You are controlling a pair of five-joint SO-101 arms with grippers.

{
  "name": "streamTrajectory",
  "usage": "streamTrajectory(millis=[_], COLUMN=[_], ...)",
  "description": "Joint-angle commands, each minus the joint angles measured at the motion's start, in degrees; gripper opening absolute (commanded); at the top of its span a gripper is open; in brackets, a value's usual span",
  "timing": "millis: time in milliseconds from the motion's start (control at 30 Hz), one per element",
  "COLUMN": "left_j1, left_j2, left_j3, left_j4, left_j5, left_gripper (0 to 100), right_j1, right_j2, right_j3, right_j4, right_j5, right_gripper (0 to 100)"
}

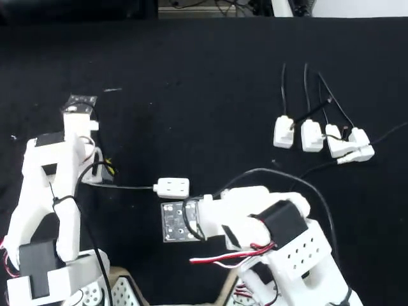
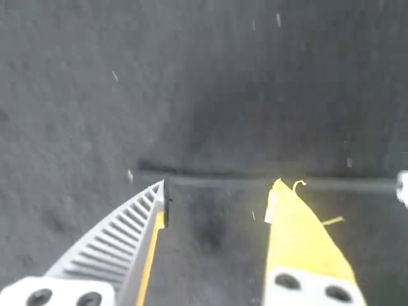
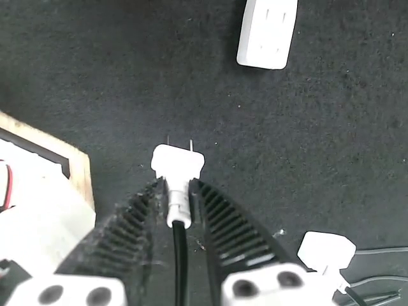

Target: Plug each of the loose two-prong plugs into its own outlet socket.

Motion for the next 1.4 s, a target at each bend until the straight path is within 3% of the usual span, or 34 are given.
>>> streamTrajectory(millis=[0, 167, 700, 900, 1033, 1167, 1367], left_j1=[-0.1, 2.7, -9.2, -1.4, 7.7, 11.5, 11.8], left_j2=[1.1, 3.5, 3.2, -2.7, -3.2, -1.8, 2.5], left_j3=[0.2, 2.4, 4.3, -1.1, 2.1, 5.9, 7.3], left_j4=[-6.1, -3.3, 1.0, 5.3, -3.7, -12.5, -12.2], left_j5=[2.4, 2.5, -6.2, 0.4, 3.1, 2.9, 2.6], left_gripper=[26, 26, 26, 26, 26, 26, 26], right_j1=[0.9, 1.0, 0.8, 0.8, 1.0, 1.1, 0.9], right_j2=[-0.7, -0.7, -0.7, -0.7, -0.7, -0.7, -0.7], right_j3=[0.0, -0.2, -0.2, -0.3, -0.3, -0.2, -0.2], right_j4=[-1.1, -0.7, -1.1, -1.1, -1.0, -0.6, -0.7], right_j5=[0.1, 0.0, 0.0, 0.0, 0.0, -0.8, -1.8], right_gripper=[1.0, 1.0, 1.0, 1.0, 1.0, 1.0, 1.0])
